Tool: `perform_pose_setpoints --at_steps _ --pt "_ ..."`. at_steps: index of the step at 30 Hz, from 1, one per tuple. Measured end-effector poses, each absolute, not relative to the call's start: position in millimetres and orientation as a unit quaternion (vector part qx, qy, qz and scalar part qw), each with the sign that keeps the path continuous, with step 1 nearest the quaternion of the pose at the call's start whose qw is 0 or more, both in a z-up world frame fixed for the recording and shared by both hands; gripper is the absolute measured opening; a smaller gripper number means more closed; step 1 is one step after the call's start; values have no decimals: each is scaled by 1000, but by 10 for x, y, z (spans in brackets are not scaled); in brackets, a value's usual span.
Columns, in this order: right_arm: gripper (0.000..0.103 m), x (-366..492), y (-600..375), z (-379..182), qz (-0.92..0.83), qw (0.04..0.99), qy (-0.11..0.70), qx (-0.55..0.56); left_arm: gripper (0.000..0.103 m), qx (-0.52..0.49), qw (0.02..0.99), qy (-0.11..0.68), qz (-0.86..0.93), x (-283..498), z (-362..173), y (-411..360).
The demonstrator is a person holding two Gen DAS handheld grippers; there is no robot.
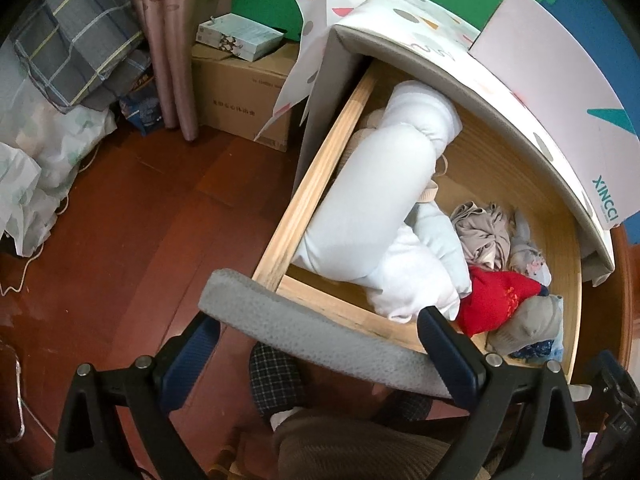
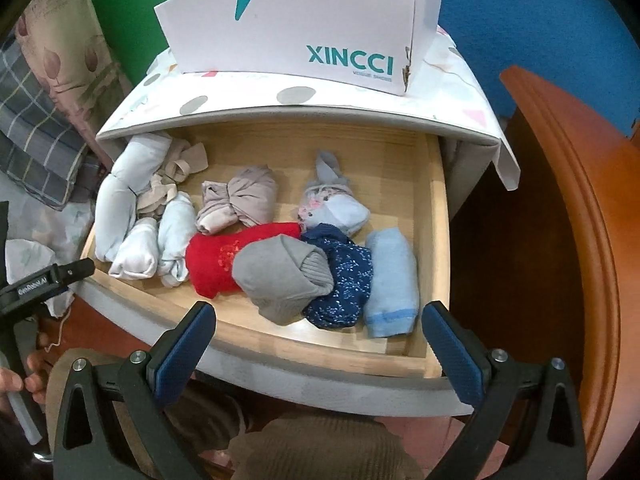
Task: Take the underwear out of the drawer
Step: 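Move the left gripper to the long white rolled bundle while the right gripper moves to the grey rolled bundle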
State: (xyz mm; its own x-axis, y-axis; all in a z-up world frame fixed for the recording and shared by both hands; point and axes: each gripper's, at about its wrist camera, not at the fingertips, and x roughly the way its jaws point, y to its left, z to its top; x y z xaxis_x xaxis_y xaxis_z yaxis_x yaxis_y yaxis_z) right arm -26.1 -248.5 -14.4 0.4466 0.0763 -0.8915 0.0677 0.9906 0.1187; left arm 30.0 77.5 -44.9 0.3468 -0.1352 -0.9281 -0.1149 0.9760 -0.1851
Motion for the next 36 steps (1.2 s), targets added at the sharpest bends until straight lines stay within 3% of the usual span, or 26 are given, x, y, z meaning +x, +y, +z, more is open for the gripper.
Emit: perform_pose_setpoints --at_steps 4,11,27,28,32,36 --pt "102 -278 -2440 -188 3 846 530 61 100 -107 812 574 -6 292 -408 769" --pt "102 -295 -2457 -218 0 846 530 62 99 11 867 497 -9 229 73 563" --pt "100 -279 -2438 -330 -7 841 537 65 98 17 840 535 -90 935 80 344" --pt "100 -275 -2432 -329 -6 841 537 67 97 22 839 535 -95 960 75 309" --pt "99 -270 -2443 -351 -3 839 539 73 76 34 824 554 -108 1075 -14 194" --pt "98 -264 -2447 -360 -2 838 541 76 74 32 812 572 -107 1184 -128 124"
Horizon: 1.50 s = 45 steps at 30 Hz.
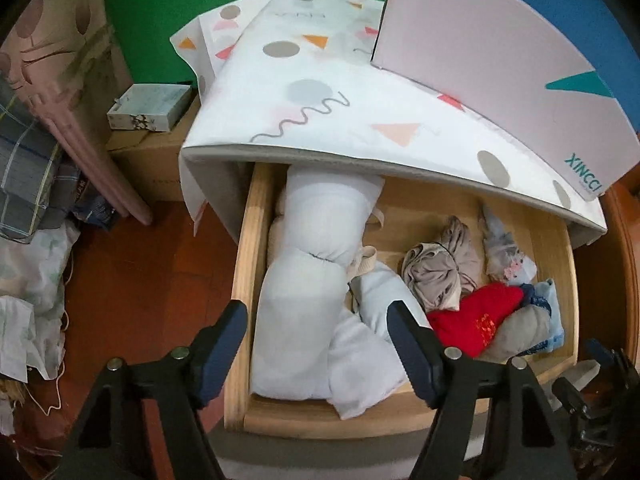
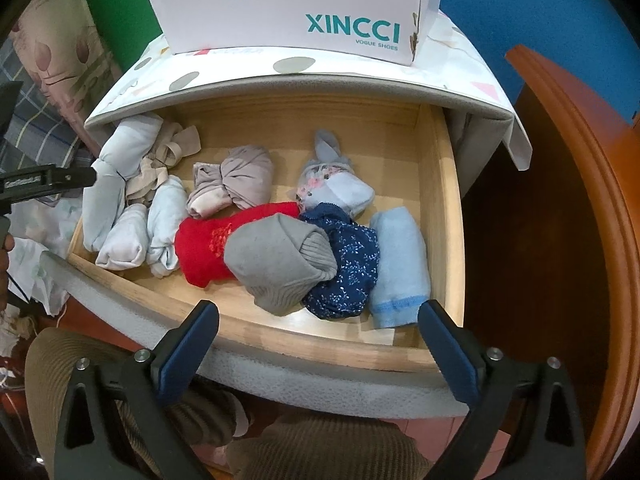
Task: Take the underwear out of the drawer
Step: 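Move the left gripper to the long white rolled bundle while the right gripper moves to the grey rolled bundle, then close the left gripper on the white bundle while the right gripper closes on the grey bundle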
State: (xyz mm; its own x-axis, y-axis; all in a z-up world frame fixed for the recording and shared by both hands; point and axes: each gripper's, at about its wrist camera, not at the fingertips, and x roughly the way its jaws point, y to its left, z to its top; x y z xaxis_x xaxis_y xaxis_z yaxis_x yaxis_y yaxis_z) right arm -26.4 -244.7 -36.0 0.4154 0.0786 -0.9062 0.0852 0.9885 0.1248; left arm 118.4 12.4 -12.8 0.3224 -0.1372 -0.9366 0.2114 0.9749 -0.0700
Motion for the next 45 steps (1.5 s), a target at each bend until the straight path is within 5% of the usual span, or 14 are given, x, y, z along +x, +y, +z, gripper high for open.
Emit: perform_pose_setpoints --at_steps 4,9,18,24,29,45 --pt "95 -259 -2494 -363 -2 835 544 86 74 34 811 574 -106 1248 -184 66" --pt "78 -150 -2637 -345 3 819 563 112 74 35 806 581 -106 1308 -289 -15" --pt "78 196 -2813 -324 24 779 605 161 74 46 796 597 -88 1327 -549 -19" --pt "78 372 -2705 -475 42 751 631 189 46 56 788 610 -67 1296 -690 27" --pt "77 512 -2481 -543 48 747 642 166 37 28 783 618 -65 1332 -652 126" --pt "69 725 -2136 -958 16 739 671 56 30 7 787 613 -67 1269 -520 247"
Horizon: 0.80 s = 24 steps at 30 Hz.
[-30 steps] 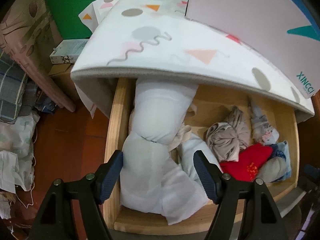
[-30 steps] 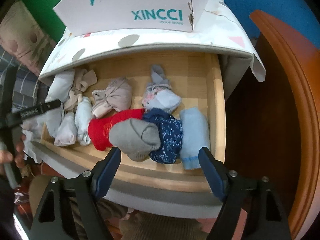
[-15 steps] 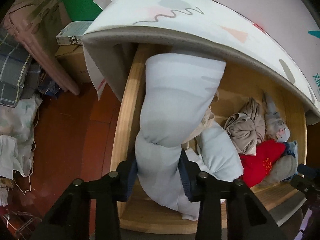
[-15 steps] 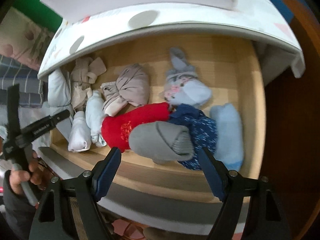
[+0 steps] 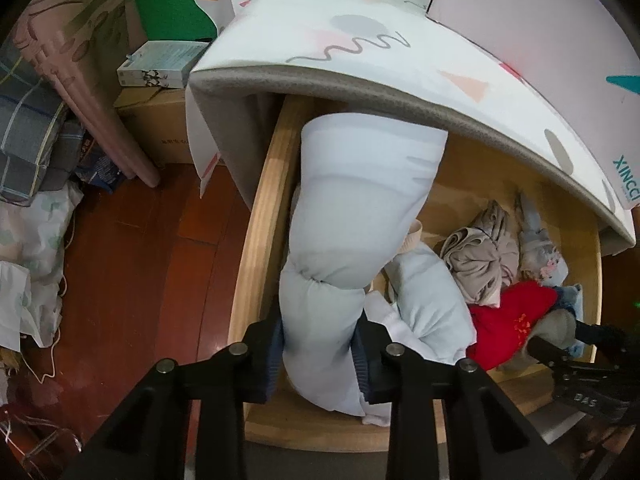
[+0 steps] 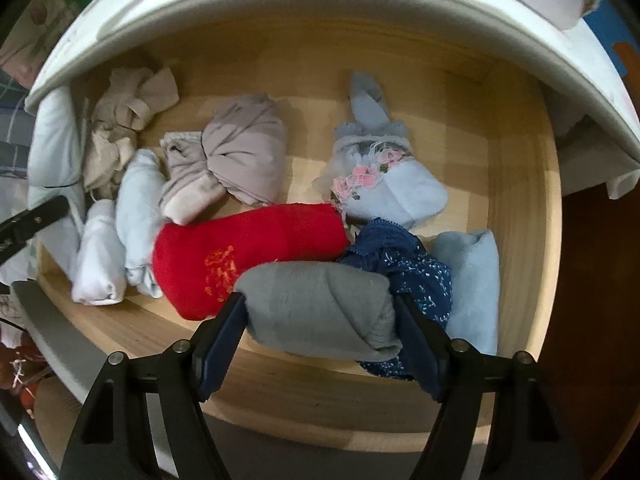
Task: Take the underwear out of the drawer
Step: 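Close the left gripper on the white bundle while the right gripper closes on the grey bundle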
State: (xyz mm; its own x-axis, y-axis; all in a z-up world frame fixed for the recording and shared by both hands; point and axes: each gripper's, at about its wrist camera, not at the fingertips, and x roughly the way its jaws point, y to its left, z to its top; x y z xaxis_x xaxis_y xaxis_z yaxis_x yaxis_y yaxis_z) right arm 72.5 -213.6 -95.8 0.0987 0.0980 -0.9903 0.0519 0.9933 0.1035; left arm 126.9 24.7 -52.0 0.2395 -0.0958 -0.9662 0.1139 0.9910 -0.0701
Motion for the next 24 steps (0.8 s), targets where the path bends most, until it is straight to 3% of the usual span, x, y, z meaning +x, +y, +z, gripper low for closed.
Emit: perform_pose_setpoints --at_steps 9,24 --pt "41 625 -2168 -967 9 752 657 56 29 7 790 609 -70 1187 -435 214" --pt "38 390 -2713 -602 -52 776 625 70 29 1 800 595 -79 1055 -163 285"
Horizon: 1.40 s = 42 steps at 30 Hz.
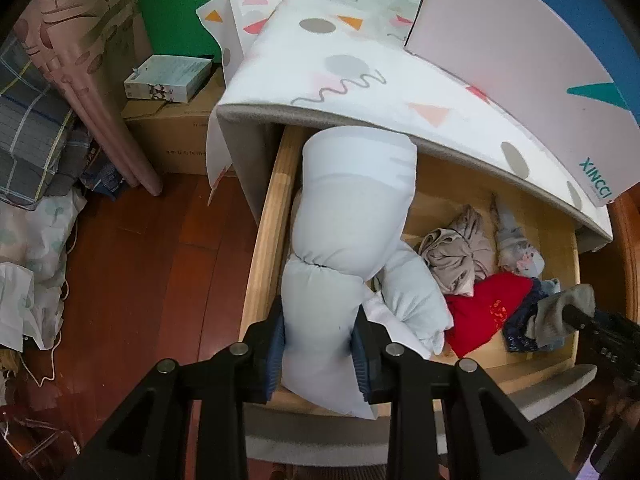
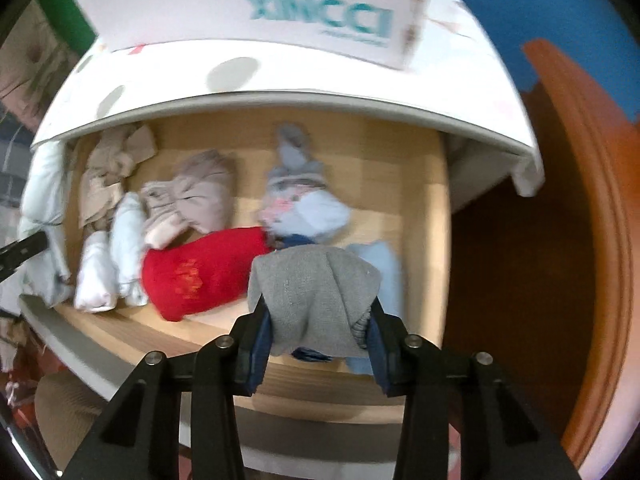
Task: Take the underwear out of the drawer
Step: 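Close the left gripper on the white bundle while the right gripper closes on the grey bundle, then lift the white bundle with the left gripper and carry it over the white box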
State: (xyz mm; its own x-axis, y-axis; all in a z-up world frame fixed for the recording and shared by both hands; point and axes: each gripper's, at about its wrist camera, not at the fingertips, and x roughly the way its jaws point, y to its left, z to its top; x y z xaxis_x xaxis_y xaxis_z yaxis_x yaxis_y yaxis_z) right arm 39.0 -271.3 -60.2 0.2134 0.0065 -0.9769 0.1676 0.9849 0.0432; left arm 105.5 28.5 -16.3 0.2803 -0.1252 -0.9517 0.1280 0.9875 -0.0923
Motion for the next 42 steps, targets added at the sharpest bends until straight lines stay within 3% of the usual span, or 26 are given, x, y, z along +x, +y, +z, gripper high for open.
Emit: perform_pose_setpoints --at_steps 27,42 --pt "38 289 -2581 -779 -58 774 629 42 27 2 825 555 -106 931 565 237" --pt "38 320 -2514 -817 -57 772 632 34 27 42 886 440 -144 1559 2034 -326"
